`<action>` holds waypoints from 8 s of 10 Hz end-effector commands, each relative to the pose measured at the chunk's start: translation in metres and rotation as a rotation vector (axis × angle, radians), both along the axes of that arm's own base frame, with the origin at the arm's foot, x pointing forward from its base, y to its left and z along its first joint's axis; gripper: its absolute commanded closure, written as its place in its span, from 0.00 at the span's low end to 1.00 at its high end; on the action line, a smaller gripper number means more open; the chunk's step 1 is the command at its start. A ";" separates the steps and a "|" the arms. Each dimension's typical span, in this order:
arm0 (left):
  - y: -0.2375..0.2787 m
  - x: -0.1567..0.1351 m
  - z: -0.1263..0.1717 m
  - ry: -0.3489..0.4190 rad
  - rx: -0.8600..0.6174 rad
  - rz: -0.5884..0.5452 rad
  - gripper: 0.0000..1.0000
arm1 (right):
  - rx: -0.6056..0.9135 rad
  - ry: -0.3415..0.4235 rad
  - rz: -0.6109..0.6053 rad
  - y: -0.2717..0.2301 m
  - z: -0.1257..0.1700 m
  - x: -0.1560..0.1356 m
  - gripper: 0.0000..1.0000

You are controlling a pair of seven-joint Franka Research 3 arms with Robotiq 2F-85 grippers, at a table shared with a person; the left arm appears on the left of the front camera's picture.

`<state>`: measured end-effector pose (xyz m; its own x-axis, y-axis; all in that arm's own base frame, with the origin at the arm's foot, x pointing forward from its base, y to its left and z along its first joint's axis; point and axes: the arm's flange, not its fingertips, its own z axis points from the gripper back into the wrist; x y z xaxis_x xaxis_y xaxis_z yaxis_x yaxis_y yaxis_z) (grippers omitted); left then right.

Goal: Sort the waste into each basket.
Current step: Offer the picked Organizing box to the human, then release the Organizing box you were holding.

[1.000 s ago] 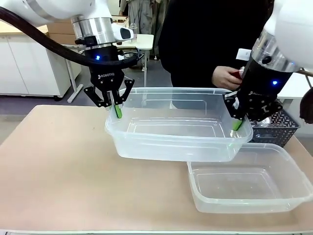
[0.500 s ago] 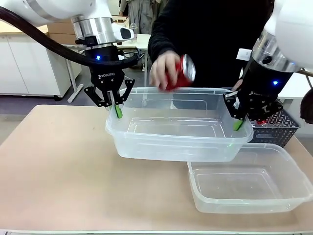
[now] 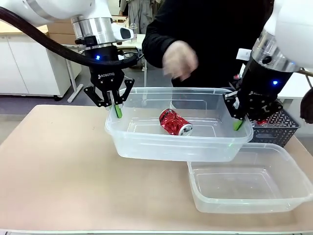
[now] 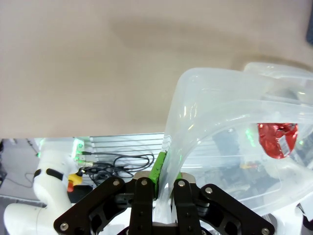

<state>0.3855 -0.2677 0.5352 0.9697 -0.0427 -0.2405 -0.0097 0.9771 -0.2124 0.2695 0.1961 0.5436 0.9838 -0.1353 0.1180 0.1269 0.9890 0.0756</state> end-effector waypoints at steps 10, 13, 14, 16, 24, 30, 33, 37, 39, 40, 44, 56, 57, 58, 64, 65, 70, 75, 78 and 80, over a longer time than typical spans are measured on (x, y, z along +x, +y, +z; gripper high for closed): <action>0.002 -0.002 0.006 -0.009 -0.018 0.014 0.95 | 0.003 0.011 0.014 0.003 0.002 0.002 0.96; 0.002 -0.002 0.006 -0.009 -0.018 0.014 0.95 | 0.003 0.011 0.014 0.003 0.002 0.002 0.96; 0.002 -0.002 0.006 -0.009 -0.018 0.014 0.95 | 0.003 0.011 0.014 0.003 0.002 0.002 0.96; 0.002 -0.002 0.006 -0.009 -0.018 0.014 0.95 | 0.003 0.011 0.014 0.003 0.002 0.002 0.96; 0.002 -0.002 0.006 -0.009 -0.018 0.014 0.95 | 0.003 0.011 0.014 0.003 0.002 0.002 0.96; 0.002 -0.002 0.006 -0.009 -0.018 0.014 0.95 | 0.003 0.011 0.014 0.003 0.002 0.002 0.96; 0.002 -0.002 0.006 -0.009 -0.018 0.014 0.95 | 0.003 0.011 0.014 0.003 0.002 0.002 0.96; -0.006 0.013 0.000 -0.019 -0.018 0.004 0.95 | 0.012 0.038 0.065 0.008 0.001 0.021 0.96; -0.017 0.060 -0.001 -0.091 -0.014 0.105 0.95 | -0.016 0.114 0.093 0.017 -0.006 0.079 0.96; -0.025 0.090 -0.009 -0.083 -0.027 0.112 0.95 | 0.017 0.136 0.149 0.016 -0.010 0.107 0.96; -0.041 0.149 -0.019 -0.034 0.020 0.174 0.95 | -0.015 0.205 0.197 0.026 -0.040 0.181 0.96; -0.013 0.154 -0.041 0.012 0.072 0.121 0.95 | -0.044 0.204 0.143 0.002 -0.058 0.200 0.96; -0.013 0.154 -0.041 0.012 0.072 0.121 0.95 | -0.044 0.204 0.143 0.002 -0.058 0.200 0.96; -0.013 0.154 -0.041 0.012 0.072 0.121 0.95 | -0.044 0.204 0.143 0.002 -0.058 0.200 0.96; -0.014 0.137 -0.026 -0.058 0.101 0.112 0.00 | 0.092 -0.074 0.065 -0.047 -0.019 0.146 0.00; -0.008 0.129 -0.020 -0.080 0.087 0.125 0.00 | 0.145 -0.106 0.090 -0.047 -0.015 0.143 0.00; 0.011 0.102 -0.012 -0.147 0.024 0.140 0.00 | 0.170 -0.155 0.087 -0.050 -0.010 0.140 0.00; 0.005 0.108 -0.005 -0.142 0.055 0.150 0.00 | 0.134 -0.143 0.057 -0.044 -0.007 0.141 0.00; 0.005 0.108 -0.005 -0.142 0.055 0.150 0.00 | 0.134 -0.143 0.057 -0.044 -0.007 0.141 0.00; 0.005 0.108 -0.005 -0.142 0.055 0.150 0.00 | 0.134 -0.143 0.057 -0.044 -0.007 0.141 0.00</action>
